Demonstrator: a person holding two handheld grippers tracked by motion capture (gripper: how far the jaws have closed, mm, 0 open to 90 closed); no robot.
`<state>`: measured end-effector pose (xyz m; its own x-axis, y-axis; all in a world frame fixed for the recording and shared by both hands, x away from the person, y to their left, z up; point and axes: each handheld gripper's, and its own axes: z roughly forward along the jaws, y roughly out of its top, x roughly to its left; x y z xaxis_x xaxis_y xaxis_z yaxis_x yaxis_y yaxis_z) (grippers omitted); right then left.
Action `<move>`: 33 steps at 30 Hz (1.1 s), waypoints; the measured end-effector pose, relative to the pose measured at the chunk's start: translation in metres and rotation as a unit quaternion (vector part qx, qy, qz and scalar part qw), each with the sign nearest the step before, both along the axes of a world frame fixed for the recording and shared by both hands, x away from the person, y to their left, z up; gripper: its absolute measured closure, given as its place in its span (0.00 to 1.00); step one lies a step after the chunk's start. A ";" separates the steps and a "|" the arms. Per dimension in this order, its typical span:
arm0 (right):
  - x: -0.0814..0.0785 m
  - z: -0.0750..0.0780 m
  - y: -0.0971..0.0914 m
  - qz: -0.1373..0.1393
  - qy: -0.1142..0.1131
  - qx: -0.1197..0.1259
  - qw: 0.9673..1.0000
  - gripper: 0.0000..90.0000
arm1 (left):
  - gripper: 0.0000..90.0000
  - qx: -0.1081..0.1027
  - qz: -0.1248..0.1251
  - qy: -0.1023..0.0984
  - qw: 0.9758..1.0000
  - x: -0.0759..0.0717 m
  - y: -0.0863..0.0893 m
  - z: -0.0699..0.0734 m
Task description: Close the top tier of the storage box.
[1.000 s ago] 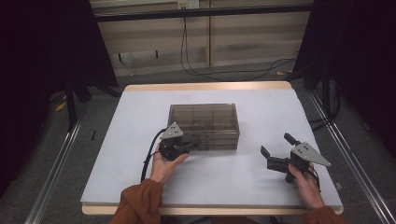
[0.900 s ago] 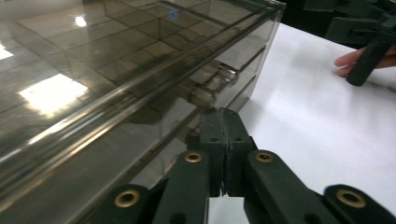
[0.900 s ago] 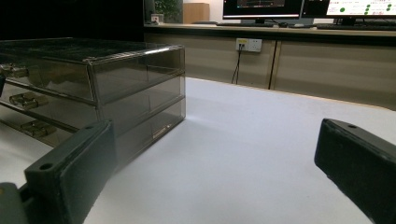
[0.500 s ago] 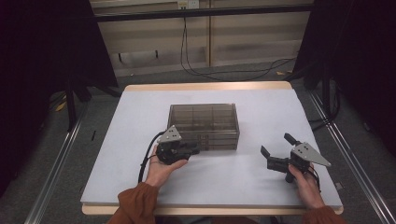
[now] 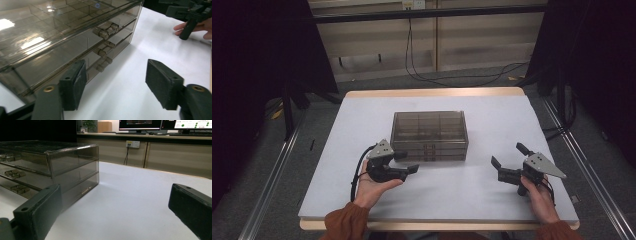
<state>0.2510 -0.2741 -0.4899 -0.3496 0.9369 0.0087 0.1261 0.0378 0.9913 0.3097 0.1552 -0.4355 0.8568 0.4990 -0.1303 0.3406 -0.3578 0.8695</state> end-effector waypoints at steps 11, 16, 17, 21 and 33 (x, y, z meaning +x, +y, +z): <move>0.000 0.000 0.000 0.001 0.000 0.002 1.000 0.00 | 0.13 0.006 0.014 0.012 1.000 -0.009 0.018 0.000; 0.000 0.000 0.000 0.000 0.000 -0.001 1.000 0.00 | 0.07 0.002 0.027 0.012 1.000 -0.015 0.028 0.005; 0.000 0.000 0.000 0.000 0.000 0.000 1.000 0.00 | 0.07 0.005 0.031 0.009 0.999 -0.017 0.030 0.005; 0.000 0.000 0.000 0.001 0.000 0.000 1.000 0.00 | 0.04 0.010 0.029 0.001 1.000 -0.023 0.042 0.006; 0.001 0.000 0.000 0.001 0.001 0.003 1.000 0.00 | 0.04 0.012 0.095 0.018 0.995 -0.031 0.084 -0.005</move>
